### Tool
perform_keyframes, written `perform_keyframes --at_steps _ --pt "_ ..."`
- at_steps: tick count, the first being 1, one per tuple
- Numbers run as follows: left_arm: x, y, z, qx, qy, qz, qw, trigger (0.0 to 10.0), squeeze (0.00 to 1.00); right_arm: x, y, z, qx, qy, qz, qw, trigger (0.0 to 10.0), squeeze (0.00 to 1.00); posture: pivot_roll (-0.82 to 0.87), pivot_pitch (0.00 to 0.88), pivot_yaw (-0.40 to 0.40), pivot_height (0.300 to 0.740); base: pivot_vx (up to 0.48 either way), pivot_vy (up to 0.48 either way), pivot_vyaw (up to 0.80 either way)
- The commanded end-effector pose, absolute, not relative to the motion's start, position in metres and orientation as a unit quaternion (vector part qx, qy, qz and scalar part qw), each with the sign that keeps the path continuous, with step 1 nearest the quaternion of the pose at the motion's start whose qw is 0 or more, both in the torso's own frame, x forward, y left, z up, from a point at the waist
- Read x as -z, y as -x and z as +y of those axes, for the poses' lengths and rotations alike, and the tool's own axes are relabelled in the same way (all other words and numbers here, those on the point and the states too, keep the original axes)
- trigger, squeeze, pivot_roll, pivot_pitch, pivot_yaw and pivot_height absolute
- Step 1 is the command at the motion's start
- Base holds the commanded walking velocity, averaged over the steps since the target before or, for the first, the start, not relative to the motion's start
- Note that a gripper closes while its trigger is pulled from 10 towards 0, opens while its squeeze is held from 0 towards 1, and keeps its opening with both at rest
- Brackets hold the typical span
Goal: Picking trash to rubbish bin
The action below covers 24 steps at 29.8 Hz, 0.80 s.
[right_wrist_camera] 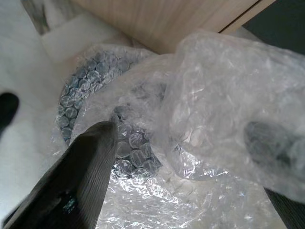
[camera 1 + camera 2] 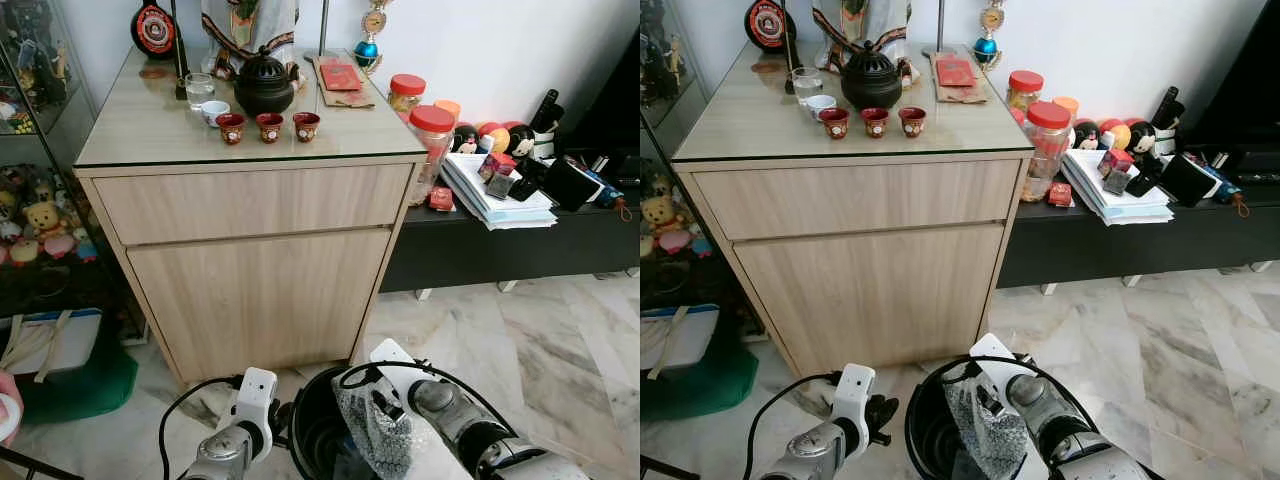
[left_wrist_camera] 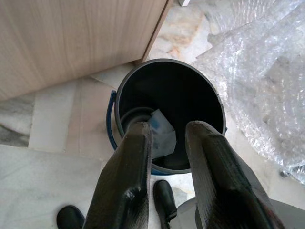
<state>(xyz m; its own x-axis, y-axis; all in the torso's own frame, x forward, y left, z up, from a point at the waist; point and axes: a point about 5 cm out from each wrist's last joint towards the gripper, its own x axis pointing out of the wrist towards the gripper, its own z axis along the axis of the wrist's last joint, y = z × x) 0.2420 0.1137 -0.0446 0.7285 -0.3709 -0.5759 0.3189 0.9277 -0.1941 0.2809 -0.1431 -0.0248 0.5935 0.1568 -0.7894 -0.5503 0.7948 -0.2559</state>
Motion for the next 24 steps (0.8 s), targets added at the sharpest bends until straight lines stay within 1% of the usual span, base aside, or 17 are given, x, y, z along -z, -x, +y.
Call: perform_keyframes --at_steps 1,3,6,8,10,12,16,17,19,21,24 --pt "0.045 -0.242 0.110 0.193 0.043 0.321 0.926 10.0 0.00 0.025 -0.280 -0.142 -0.200 0.207 0.408 0.866 10.0 0.00 -0.10 0.017 -0.133 0.740 0.000 0.000 0.00" --pt "0.045 -0.242 0.110 0.192 0.044 0.321 0.926 10.0 0.00 0.024 -0.281 -0.133 -0.198 0.125 0.414 0.880 10.0 0.00 -0.10 0.017 -0.133 0.740 0.000 0.000 0.00" --pt "0.044 -0.242 0.110 0.193 0.044 0.320 0.927 10.0 0.00 0.022 -0.282 -0.128 -0.202 0.085 0.417 0.882 10.0 0.00 -0.10 0.017 -0.133 0.740 0.000 0.000 0.00" --pt "0.044 -0.242 0.110 0.192 0.044 0.320 0.927 10.0 0.00 0.022 -0.282 -0.128 -0.201 0.086 0.416 0.883 10.0 0.00 -0.10 0.019 -0.134 0.740 0.000 0.000 0.00" --pt "0.044 -0.242 0.110 0.192 0.044 0.320 0.927 10.0 0.00 0.022 -0.283 -0.129 -0.198 0.093 0.415 0.883 10.0 0.00 -0.10 0.019 -0.134 0.740 0.000 0.000 0.00" --pt "0.044 -0.242 0.110 0.190 0.046 0.319 0.927 10.0 0.00 0.021 -0.285 -0.135 -0.196 0.149 0.407 0.880 10.0 0.00 -0.10 0.020 -0.136 0.740 0.000 0.000 0.00" --pt "0.044 -0.243 0.110 0.188 0.048 0.319 0.928 10.0 0.00 0.019 -0.287 -0.140 -0.192 0.191 0.399 0.876 10.0 0.00 -0.10 0.020 -0.137 0.740 0.000 0.000 0.00" --pt "0.044 -0.243 0.110 0.187 0.049 0.319 0.928 10.0 0.00 0.018 -0.288 -0.142 -0.194 0.216 0.396 0.871 10.0 0.00 -0.10 0.020 -0.137 0.740 0.000 0.000 0.00" --pt "0.044 -0.243 0.110 0.186 0.049 0.319 0.928 10.0 0.00 0.018 -0.288 -0.143 -0.200 0.237 0.394 0.865 10.0 0.00 -0.10 0.020 -0.137 0.740 0.000 0.000 0.00" --pt "0.044 -0.243 0.110 0.186 0.051 0.319 0.928 10.0 0.00 0.019 -0.287 -0.144 -0.203 0.251 0.394 0.860 10.0 0.00 -0.10 0.019 -0.140 0.740 0.000 0.000 0.00" --pt "0.044 -0.243 0.110 0.185 0.051 0.319 0.928 10.0 0.00 0.020 -0.286 -0.143 -0.202 0.231 0.397 0.865 10.0 0.00 -0.10 0.019 -0.140 0.740 0.000 0.000 0.00"
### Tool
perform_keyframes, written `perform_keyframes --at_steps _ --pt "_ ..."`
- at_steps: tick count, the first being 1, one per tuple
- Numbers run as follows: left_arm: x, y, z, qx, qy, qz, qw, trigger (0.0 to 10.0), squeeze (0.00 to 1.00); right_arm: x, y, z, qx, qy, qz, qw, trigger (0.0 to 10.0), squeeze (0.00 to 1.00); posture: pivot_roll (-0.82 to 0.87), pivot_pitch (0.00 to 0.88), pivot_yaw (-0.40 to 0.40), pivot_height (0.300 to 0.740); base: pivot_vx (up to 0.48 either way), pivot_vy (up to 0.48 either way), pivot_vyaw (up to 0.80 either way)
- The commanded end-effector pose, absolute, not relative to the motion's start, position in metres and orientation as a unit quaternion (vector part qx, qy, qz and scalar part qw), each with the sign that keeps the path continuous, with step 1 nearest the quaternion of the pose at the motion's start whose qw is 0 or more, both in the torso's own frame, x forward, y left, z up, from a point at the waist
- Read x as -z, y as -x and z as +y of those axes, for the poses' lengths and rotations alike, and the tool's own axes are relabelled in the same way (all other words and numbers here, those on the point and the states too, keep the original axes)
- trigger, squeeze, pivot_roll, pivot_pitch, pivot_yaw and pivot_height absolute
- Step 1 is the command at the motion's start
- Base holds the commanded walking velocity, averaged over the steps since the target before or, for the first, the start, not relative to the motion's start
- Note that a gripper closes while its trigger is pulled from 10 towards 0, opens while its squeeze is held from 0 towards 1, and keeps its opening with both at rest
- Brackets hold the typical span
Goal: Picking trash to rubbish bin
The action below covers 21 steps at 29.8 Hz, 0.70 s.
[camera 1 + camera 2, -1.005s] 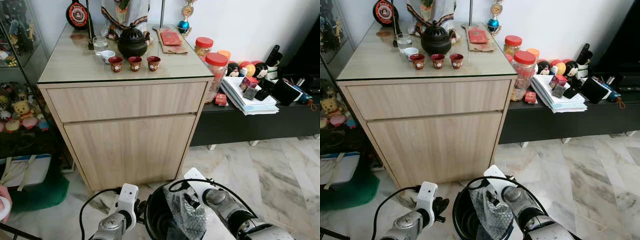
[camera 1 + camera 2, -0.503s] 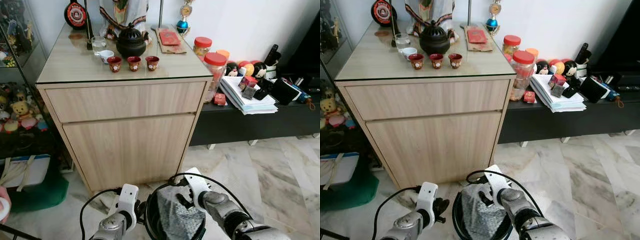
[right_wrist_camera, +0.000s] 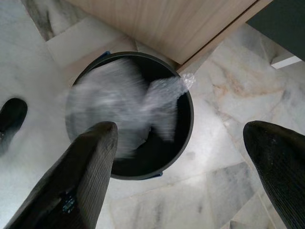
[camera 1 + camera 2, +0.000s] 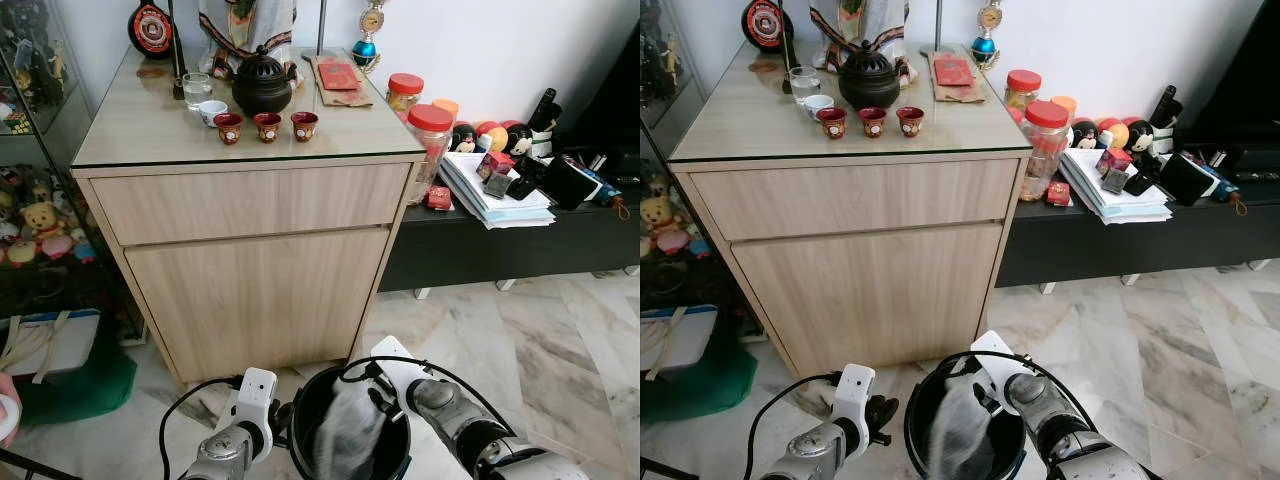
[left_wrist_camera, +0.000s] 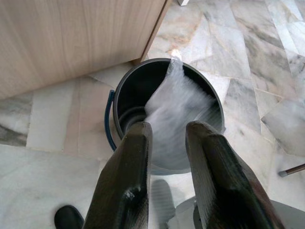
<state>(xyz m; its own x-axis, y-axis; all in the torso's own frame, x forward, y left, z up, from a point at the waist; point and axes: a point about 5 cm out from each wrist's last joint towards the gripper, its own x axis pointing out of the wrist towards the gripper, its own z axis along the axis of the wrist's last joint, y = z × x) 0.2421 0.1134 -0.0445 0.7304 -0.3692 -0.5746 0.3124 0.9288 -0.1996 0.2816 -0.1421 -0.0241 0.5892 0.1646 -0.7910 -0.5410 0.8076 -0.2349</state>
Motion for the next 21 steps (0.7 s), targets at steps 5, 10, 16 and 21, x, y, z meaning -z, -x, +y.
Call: perform_keyframes --at_steps 5,10,16,21 --pt "0.044 -0.243 0.110 0.184 0.053 0.319 0.928 10.0 0.00 0.021 -0.286 -0.142 -0.204 0.239 0.396 0.863 10.0 0.00 -0.10 0.018 -0.140 0.740 0.000 0.000 0.00" --pt "0.044 -0.243 0.112 0.173 0.053 0.319 0.930 10.0 0.00 0.020 -0.286 -0.142 -0.204 0.237 0.394 0.864 10.0 0.00 -0.11 0.018 -0.141 0.740 0.000 0.000 0.00" --pt "0.048 -0.242 0.127 0.113 0.059 0.333 0.934 10.0 0.00 0.022 -0.284 -0.149 -0.184 0.213 0.395 0.874 10.0 0.00 -0.11 0.018 -0.141 0.740 0.000 0.000 0.00" --pt "0.057 -0.232 0.145 0.051 0.075 0.359 0.929 10.0 0.00 0.027 -0.277 -0.172 -0.110 0.127 0.406 0.898 10.0 0.00 -0.11 0.018 -0.141 0.740 0.000 0.000 0.00"
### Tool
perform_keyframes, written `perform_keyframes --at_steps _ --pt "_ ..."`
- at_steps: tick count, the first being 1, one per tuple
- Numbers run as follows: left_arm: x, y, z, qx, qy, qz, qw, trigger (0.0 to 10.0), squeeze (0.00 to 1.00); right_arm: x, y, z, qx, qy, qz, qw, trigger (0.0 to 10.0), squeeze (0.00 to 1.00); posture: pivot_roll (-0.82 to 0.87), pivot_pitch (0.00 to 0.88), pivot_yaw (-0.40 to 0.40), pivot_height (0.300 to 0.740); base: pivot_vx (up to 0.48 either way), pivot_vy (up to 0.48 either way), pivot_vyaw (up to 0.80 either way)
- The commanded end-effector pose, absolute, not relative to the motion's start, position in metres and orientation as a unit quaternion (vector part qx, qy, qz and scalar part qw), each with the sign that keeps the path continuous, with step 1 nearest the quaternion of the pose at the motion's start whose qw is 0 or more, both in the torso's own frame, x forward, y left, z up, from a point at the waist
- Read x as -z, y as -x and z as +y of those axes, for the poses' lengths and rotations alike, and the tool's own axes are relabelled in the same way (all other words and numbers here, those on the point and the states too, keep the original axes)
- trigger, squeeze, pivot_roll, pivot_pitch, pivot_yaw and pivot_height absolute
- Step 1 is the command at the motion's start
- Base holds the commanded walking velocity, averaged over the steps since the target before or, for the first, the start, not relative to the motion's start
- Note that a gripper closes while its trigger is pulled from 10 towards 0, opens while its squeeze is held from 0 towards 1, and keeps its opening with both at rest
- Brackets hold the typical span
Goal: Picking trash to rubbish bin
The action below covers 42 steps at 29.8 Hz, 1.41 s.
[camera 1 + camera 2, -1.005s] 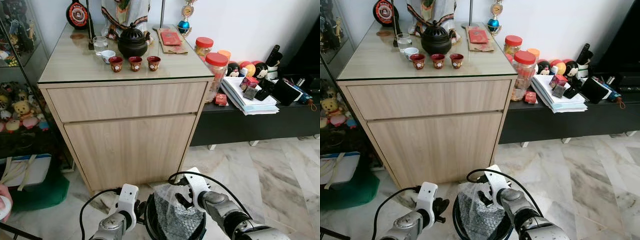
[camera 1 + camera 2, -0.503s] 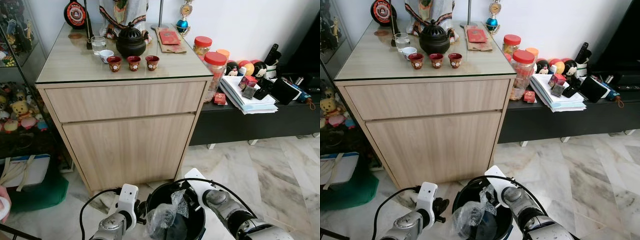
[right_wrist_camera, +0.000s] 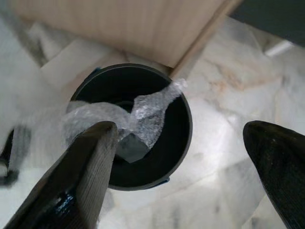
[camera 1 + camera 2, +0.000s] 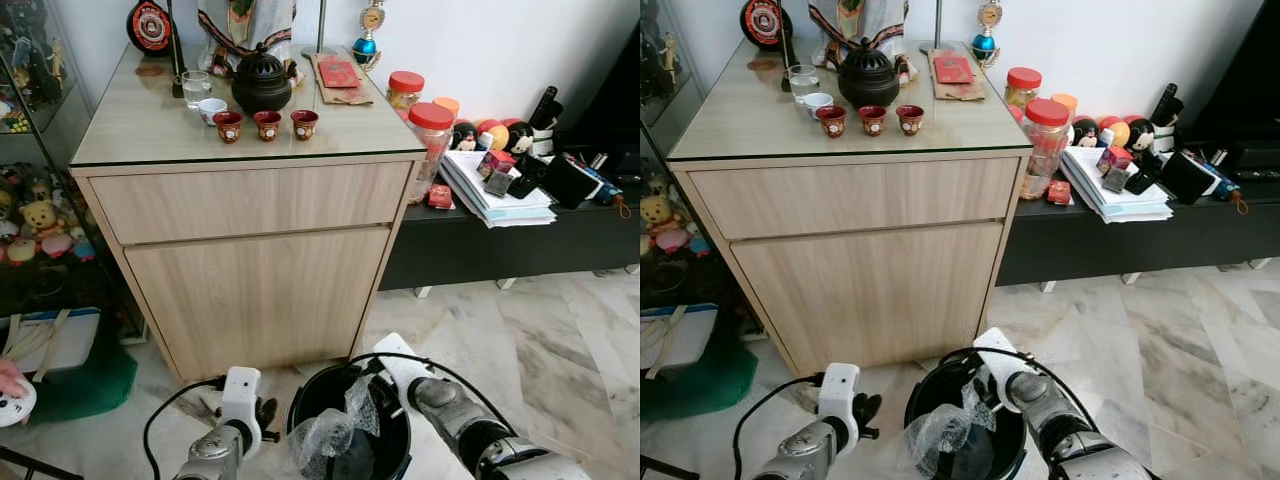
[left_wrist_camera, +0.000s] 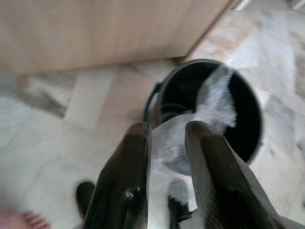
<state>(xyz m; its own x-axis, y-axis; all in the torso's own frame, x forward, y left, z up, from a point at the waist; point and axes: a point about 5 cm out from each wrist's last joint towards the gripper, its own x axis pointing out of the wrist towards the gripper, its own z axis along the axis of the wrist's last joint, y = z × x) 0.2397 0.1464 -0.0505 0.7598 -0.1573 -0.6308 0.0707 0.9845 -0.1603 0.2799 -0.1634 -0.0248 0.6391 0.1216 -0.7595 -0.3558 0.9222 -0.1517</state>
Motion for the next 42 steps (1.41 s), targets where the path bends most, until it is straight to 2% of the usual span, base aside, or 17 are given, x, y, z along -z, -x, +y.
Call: perform_keyframes --at_steps 1,4,5,8,13,18,24,26,35,42 --pt "0.058 -0.230 0.146 0.048 0.075 0.362 0.928 10.0 0.00 0.028 -0.275 -0.177 -0.095 0.117 0.409 0.900 10.0 0.00 -0.11 0.020 -0.140 0.740 0.000 0.000 0.00" --pt "0.062 -0.224 0.150 0.038 0.069 0.370 0.926 10.0 0.00 0.033 -0.266 -0.193 -0.049 0.074 0.412 0.907 10.0 0.00 -0.11 0.021 -0.139 0.740 0.000 0.000 0.00" --pt "0.065 -0.219 0.155 0.025 0.060 0.379 0.923 10.0 0.00 0.037 -0.257 -0.206 -0.006 0.023 0.413 0.910 10.0 0.00 -0.11 0.021 -0.138 0.740 0.000 0.000 0.00" --pt "0.068 -0.214 0.159 0.011 0.052 0.386 0.921 10.0 0.00 0.043 -0.246 -0.215 0.021 -0.010 0.421 0.907 10.0 0.00 -0.12 0.018 -0.133 0.740 0.000 0.000 0.00" --pt "0.073 -0.204 0.171 -0.026 0.023 0.398 0.917 10.0 0.00 0.059 -0.219 -0.225 0.061 -0.074 0.442 0.892 10.0 0.00 -0.11 0.010 -0.126 0.740 0.000 0.000 0.00" --pt "0.074 -0.197 0.185 -0.060 -0.002 0.394 0.917 10.0 0.00 0.066 -0.206 -0.223 0.084 -0.144 0.431 0.887 10.0 0.00 -0.11 0.004 -0.117 0.740 0.000 0.000 0.00" --pt "0.072 -0.196 0.195 -0.091 -0.024 0.378 0.921 10.0 0.00 0.068 -0.201 -0.224 0.078 -0.128 0.425 0.892 10.0 0.00 -0.11 0.000 -0.106 0.740 0.000 0.000 0.00" --pt "0.072 -0.192 0.204 -0.118 -0.031 0.372 0.920 10.0 0.00 0.069 -0.198 -0.226 0.073 -0.093 0.429 0.895 10.0 0.00 -0.11 0.000 -0.103 0.740 0.000 0.000 0.00" --pt "0.076 -0.168 0.232 -0.173 -0.065 0.380 0.906 10.0 0.00 0.074 -0.192 -0.220 0.053 -0.066 0.438 0.895 10.0 0.00 -0.09 0.000 -0.095 0.740 0.000 0.000 0.00" --pt "0.079 -0.161 0.234 -0.173 -0.067 0.391 0.901 10.0 0.00 0.075 -0.189 -0.219 0.061 -0.069 0.438 0.894 10.0 0.00 -0.09 0.000 -0.090 0.740 0.000 0.000 0.00"
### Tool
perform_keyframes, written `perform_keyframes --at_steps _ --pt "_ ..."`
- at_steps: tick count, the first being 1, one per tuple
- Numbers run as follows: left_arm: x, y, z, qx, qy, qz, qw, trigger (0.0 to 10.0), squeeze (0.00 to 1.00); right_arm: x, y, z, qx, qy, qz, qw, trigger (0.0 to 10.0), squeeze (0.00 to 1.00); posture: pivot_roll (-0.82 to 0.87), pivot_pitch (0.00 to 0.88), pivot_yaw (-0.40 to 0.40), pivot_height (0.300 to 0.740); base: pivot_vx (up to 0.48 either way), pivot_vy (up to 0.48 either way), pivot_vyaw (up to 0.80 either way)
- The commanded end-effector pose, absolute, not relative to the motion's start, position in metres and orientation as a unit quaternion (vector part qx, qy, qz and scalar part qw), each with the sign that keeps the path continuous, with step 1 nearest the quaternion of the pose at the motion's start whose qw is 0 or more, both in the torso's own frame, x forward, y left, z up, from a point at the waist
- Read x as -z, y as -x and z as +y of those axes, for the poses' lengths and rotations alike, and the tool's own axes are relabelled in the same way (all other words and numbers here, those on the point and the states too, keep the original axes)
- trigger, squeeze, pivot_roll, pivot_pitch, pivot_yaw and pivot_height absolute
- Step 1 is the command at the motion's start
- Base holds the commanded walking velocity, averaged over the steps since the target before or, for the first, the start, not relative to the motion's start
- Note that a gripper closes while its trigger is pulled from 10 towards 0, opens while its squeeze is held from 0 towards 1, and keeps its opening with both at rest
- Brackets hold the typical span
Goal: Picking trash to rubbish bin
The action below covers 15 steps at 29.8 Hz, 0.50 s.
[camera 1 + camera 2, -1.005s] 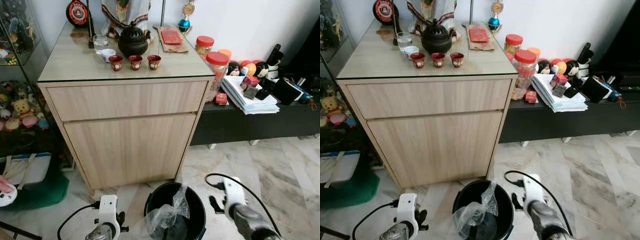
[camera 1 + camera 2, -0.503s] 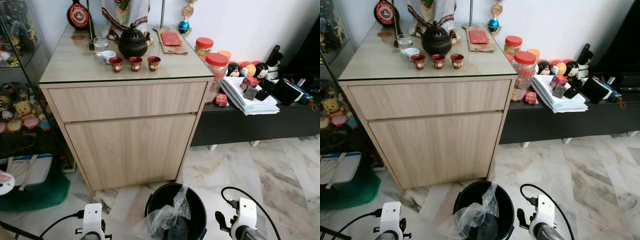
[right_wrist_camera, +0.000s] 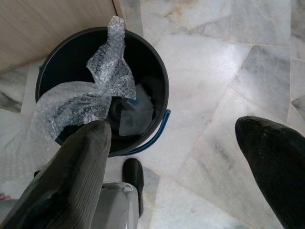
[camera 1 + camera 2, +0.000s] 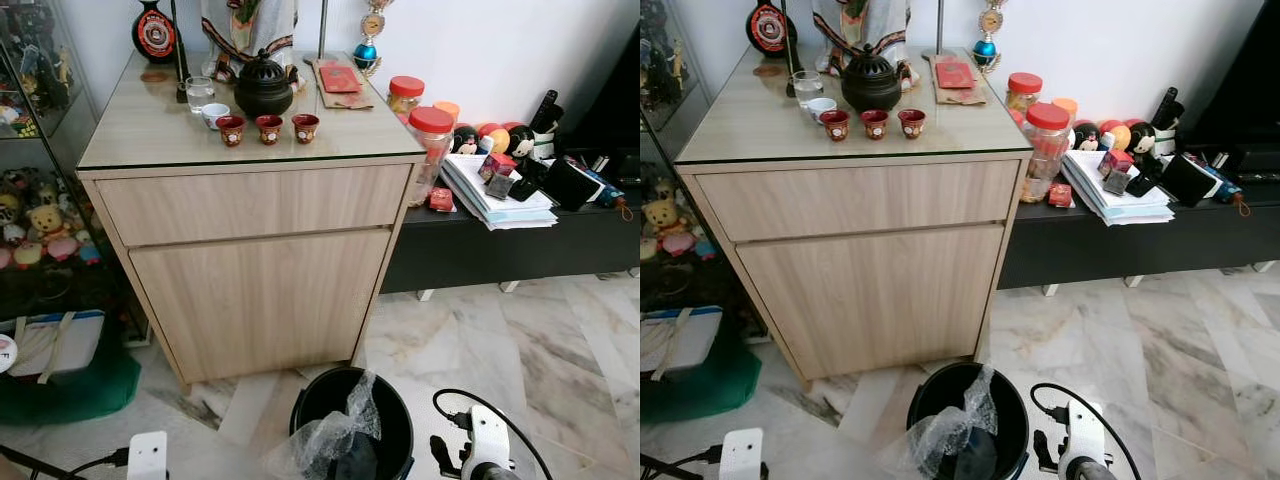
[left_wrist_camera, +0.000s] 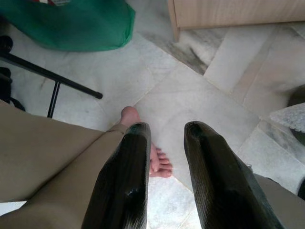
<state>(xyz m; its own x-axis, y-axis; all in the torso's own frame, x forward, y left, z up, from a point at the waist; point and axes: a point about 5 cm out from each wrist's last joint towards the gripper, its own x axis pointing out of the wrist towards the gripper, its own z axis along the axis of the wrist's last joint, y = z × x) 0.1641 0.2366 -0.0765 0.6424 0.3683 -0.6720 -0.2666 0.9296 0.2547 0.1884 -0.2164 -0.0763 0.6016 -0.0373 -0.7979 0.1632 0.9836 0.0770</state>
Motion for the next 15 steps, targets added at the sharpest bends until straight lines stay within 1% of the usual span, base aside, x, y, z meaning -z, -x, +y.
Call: perform_keyframes --at_steps 1,3,8,15 --pt "0.079 -0.161 0.234 -0.173 -0.067 0.391 0.901 10.0 0.00 0.075 -0.189 -0.219 0.062 -0.070 0.438 0.894 10.0 0.00 -0.09 0.000 -0.092 0.740 0.000 0.000 0.00" --pt "0.079 -0.161 0.234 -0.172 -0.067 0.391 0.901 10.0 0.00 0.075 -0.189 -0.219 0.062 -0.070 0.437 0.894 10.0 0.00 -0.09 0.000 -0.092 0.740 0.000 0.000 0.00" --pt "0.081 -0.166 0.217 -0.141 -0.046 0.393 0.908 10.0 0.00 0.074 -0.191 -0.219 0.072 -0.081 0.429 0.897 10.0 0.00 -0.09 0.010 -0.095 0.740 0.000 0.000 0.00" --pt "0.082 -0.167 0.210 -0.127 -0.042 0.396 0.909 10.0 0.00 0.074 -0.191 -0.219 0.075 -0.086 0.426 0.897 10.0 0.00 -0.10 0.019 -0.096 0.740 0.000 0.000 0.00"
